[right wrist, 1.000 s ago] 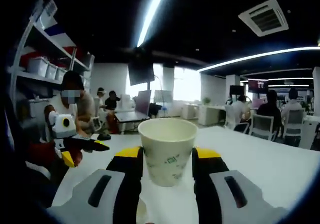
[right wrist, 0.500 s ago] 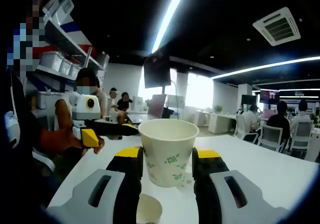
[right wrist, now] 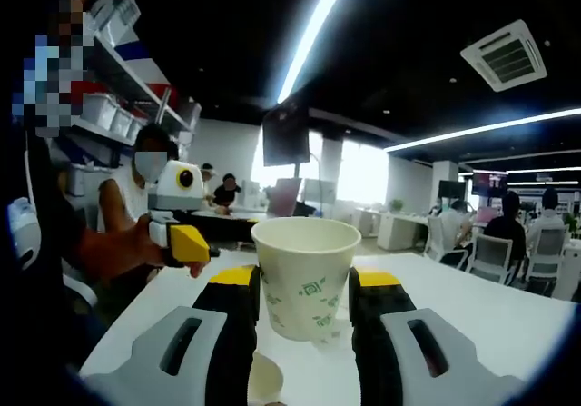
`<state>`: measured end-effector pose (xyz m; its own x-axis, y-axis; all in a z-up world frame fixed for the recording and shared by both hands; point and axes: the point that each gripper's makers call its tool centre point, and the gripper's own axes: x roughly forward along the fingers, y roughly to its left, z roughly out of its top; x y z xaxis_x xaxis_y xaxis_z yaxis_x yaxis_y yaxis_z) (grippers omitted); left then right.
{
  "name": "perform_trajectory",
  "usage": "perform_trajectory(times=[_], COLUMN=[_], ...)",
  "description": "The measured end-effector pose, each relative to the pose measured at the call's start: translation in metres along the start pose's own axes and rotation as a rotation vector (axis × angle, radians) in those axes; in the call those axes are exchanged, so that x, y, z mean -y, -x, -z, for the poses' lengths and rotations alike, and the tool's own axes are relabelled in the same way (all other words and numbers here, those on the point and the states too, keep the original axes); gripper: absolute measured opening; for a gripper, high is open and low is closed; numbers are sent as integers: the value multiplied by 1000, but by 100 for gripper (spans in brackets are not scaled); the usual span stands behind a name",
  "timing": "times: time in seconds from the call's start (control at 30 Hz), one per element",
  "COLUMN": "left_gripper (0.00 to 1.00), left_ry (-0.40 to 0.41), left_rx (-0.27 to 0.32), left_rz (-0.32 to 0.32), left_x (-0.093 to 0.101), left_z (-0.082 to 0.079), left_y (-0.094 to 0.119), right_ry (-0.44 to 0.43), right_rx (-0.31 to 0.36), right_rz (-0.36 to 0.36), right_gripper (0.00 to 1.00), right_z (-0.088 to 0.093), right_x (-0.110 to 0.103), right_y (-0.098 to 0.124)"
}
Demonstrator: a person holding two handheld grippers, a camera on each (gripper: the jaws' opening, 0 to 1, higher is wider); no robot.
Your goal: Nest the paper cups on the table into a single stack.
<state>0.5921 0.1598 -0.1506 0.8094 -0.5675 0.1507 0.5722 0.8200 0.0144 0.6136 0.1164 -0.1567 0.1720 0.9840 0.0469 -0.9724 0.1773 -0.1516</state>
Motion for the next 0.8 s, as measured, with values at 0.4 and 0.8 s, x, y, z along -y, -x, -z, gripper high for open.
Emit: perform_trajectory(times=[0.4, 0.8], left_gripper=[59, 52], left_ry=[-21, -15], left_rx=[7, 16], left_rz=[99, 134], left_x=[7, 5], left_z=[-4, -7], left_y=[-23, -31], right_ry=[43, 34], right_rx=[11, 29], right_rz=[-3, -15], right_gripper=[41, 41], right_z=[-2, -4], right_x=[-6, -7], right_y=[-6, -6])
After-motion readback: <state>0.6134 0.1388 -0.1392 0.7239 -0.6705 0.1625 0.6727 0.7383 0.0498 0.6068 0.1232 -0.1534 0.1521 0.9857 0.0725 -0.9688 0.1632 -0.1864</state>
